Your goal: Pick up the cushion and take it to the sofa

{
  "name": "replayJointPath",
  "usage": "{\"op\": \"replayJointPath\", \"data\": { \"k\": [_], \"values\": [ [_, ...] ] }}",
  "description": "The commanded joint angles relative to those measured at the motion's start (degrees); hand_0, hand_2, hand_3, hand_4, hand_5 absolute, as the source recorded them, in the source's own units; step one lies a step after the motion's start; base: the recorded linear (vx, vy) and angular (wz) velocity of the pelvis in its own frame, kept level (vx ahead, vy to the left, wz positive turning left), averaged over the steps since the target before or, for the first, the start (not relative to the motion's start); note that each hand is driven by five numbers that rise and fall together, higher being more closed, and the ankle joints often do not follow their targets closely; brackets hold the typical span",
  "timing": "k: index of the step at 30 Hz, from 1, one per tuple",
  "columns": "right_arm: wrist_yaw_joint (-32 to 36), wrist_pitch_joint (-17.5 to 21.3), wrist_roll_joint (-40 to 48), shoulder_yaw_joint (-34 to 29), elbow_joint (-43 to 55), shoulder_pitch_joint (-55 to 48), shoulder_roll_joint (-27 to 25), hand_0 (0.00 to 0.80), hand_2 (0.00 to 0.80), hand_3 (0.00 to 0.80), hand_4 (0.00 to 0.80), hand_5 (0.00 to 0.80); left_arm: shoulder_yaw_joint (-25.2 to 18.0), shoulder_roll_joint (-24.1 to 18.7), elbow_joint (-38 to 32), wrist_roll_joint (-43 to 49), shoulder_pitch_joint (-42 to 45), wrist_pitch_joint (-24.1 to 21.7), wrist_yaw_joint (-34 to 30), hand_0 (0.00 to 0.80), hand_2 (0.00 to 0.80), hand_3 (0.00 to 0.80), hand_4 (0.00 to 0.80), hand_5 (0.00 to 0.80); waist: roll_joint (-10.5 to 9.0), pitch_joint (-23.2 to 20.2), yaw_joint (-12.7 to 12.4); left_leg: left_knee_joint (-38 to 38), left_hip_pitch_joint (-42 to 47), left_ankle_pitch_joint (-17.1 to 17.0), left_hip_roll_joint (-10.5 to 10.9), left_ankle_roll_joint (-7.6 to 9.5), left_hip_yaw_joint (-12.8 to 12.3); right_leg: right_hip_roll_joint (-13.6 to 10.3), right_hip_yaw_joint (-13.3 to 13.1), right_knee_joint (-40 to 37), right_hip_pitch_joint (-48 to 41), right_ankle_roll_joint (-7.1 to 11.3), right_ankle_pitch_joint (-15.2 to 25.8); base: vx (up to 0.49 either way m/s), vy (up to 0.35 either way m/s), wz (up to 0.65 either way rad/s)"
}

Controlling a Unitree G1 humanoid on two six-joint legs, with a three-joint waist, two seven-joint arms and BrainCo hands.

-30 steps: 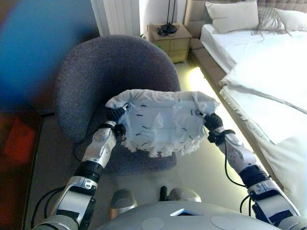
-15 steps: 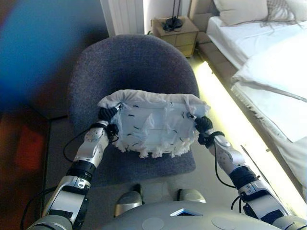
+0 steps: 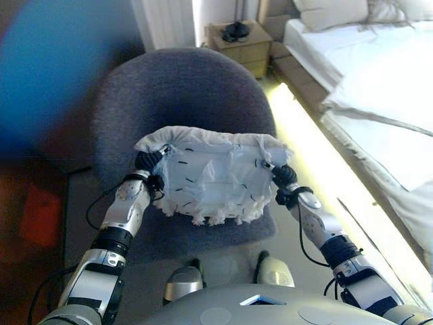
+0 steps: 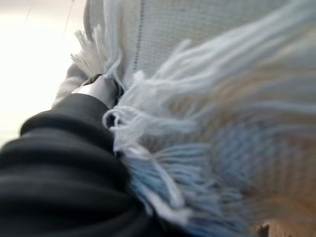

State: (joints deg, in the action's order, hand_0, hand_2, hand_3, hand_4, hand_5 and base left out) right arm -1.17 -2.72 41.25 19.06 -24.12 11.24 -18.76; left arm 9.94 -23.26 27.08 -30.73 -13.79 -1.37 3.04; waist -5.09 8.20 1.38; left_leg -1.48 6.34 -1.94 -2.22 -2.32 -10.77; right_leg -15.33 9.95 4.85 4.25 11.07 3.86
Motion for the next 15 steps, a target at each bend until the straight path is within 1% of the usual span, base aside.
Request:
{"op": "replayJointPath", "data": {
  "k": [1, 3, 4, 6, 7, 9, 10, 11, 12, 13, 14, 15],
  "values": [
    [3.26, 2.93, 1.42, -1.57, 2.94, 4.09, 1.57, 0.8, 0.8, 0.8, 0.8, 0.8, -1.24, 2.08, -5.27, -0.99, -2.58, -3.79, 0.3, 0.8, 0.8, 0.8, 0.8, 0.8, -0.13, -3.12, 0.26, 8.24, 1.06, 11.33, 1.23, 2.13, -0.81, 0.38, -0.56, 1.89, 1.88, -0.05, 3.81, 0.315, -0.157, 0.24],
    [3.16, 3.18, -0.19, -1.15, 2.86, 3.76, 1.52, 0.8, 0.8, 0.8, 0.8, 0.8, -1.49, 2.48, -5.2, -1.01, -1.68, -3.78, 0.41, 0.8, 0.8, 0.8, 0.8, 0.8, -0.08, -3.64, 0.2, 9.85, 1.51, 11.81, 0.1, 1.44, -1.25, 0.68, 0.06, 2.83, 0.87, -0.7, 2.25, 0.272, -0.162, 0.13],
    [2.95, 3.06, -0.26, -0.75, 3.13, 4.36, 1.12, 0.8, 0.8, 0.8, 0.8, 0.8, -1.28, 2.33, -5.19, -1.03, -2.0, -3.81, 0.87, 0.8, 0.8, 0.8, 0.8, 0.8, -0.21, -3.46, 0.28, 12.47, 0.93, 12.69, -0.79, 0.9, -1.45, 0.67, 0.11, 3.81, 1.19, -1.12, 1.14, 0.164, -0.157, 0.04],
    [2.78, 2.48, 0.29, -0.04, 2.66, 6.89, 0.31, 0.8, 0.8, 0.8, 0.8, 0.8, -0.7, 2.12, -3.86, -1.78, -3.72, -4.84, 1.88, 0.8, 0.8, 0.8, 0.8, 0.8, -0.29, -2.46, 0.88, 18.08, -0.37, 15.5, -2.21, 0.55, -2.04, 0.93, -0.46, 6.12, 3.07, -1.58, -0.58, 0.112, -0.151, 0.15],
    [2.4, 2.19, 0.31, 0.46, 2.87, 8.02, 0.0, 0.8, 0.8, 0.8, 0.8, 0.8, -0.62, 2.09, -3.28, -2.22, -4.34, -5.69, 2.04, 0.8, 0.8, 0.8, 0.8, 0.8, 0.04, -1.24, 1.11, 23.93, -2.3, 15.21, -3.91, -0.23, -1.78, 1.62, -1.13, 7.99, 3.53, -2.39, -2.19, 0.091, -0.134, 0.19],
    [2.44, 1.54, 0.64, 0.82, 3.55, 8.61, -0.63, 0.8, 0.8, 0.8, 0.8, 0.8, -0.37, 2.34, -3.07, -2.46, -4.5, -6.41, 2.96, 0.8, 0.8, 0.8, 0.8, 0.8, 0.45, 0.59, 1.04, 31.69, -7.98, 11.14, -6.4, -1.96, -0.01, 2.32, -1.95, 9.38, 3.27, -3.83, -3.65, 0.055, -0.084, 0.3],
    [2.57, 1.69, 0.47, 1.35, 3.44, 9.34, -1.04, 0.8, 0.8, 0.8, 0.8, 0.8, 0.24, 2.68, -2.59, -2.68, -5.05, -7.24, 3.71, 0.8, 0.8, 0.8, 0.8, 0.8, 1.05, 1.83, 0.84, 32.04, -11.05, 8.19, -7.33, -3.06, 1.11, 2.62, -2.11, 10.14, 3.46, -4.35, -4.14, -0.046, 0.032, 0.28],
    [2.49, 2.09, 0.64, 2.19, 2.79, 10.85, -1.32, 0.8, 0.8, 0.8, 0.8, 0.8, 1.16, 3.0, -1.7, -2.8, -6.2, -8.45, 4.62, 0.8, 0.8, 0.8, 0.8, 0.8, 1.77, 2.84, 0.58, 29.55, -12.87, 5.96, -7.38, -3.89, 2.28, 2.91, -2.01, 10.63, 4.02, -4.39, -4.54, -0.199, 0.136, 0.14],
    [1.78, 3.05, 1.36, 4.05, 0.78, 15.47, -1.46, 0.8, 0.8, 0.8, 0.8, 0.8, 2.52, 2.94, 0.27, -3.59, -9.66, -10.39, 6.02, 0.8, 0.8, 0.8, 0.8, 0.8, 2.65, 4.81, -0.27, 24.36, -15.65, 3.56, -6.2, -4.36, 4.68, 3.34, -2.14, 10.73, 5.6, -4.28, -4.89, -0.278, 0.156, -0.05],
    [0.86, 3.34, 2.03, 5.35, -0.62, 18.98, -1.23, 0.8, 0.8, 0.8, 0.8, 0.8, 3.22, 2.82, 1.81, -4.22, -12.38, -11.36, 6.77, 0.8, 0.8, 0.8, 0.8, 0.8, 3.1, 5.91, -0.88, 21.15, -17.36, 1.89, -5.63, -4.62, 5.95, 3.6, -2.02, 10.43, 6.6, -4.28, -4.92, -0.33, 0.148, -0.09],
    [0.25, 3.6, 2.59, 6.26, -1.78, 21.93, -1.08, 0.8, 0.8, 0.8, 0.8, 0.8, 3.56, 2.94, 3.43, -4.46, -14.97, -12.14, 7.3, 0.8, 0.8, 0.8, 0.8, 0.8, 3.39, 7.06, -1.19, 19.82, -18.73, 0.87, -5.6, -4.87, 6.45, 3.65, -1.81, 10.55, 7.34, -4.51, -5.26, -0.277, 0.108, -0.26],
    [0.49, 3.86, 3.23, 6.88, -2.84, 24.44, -1.17, 0.8, 0.8, 0.8, 0.8, 0.8, 3.55, 3.28, 5.05, -4.05, -17.68, -12.81, 8.04, 0.8, 0.8, 0.8, 0.8, 0.8, 3.57, 8.09, -1.22, 20.23, -20.47, 0.51, -5.61, -5.0, 6.77, 3.45, -1.58, 10.97, 8.27, -4.95, -5.68, -0.243, 0.161, -0.37]
  ]
}}
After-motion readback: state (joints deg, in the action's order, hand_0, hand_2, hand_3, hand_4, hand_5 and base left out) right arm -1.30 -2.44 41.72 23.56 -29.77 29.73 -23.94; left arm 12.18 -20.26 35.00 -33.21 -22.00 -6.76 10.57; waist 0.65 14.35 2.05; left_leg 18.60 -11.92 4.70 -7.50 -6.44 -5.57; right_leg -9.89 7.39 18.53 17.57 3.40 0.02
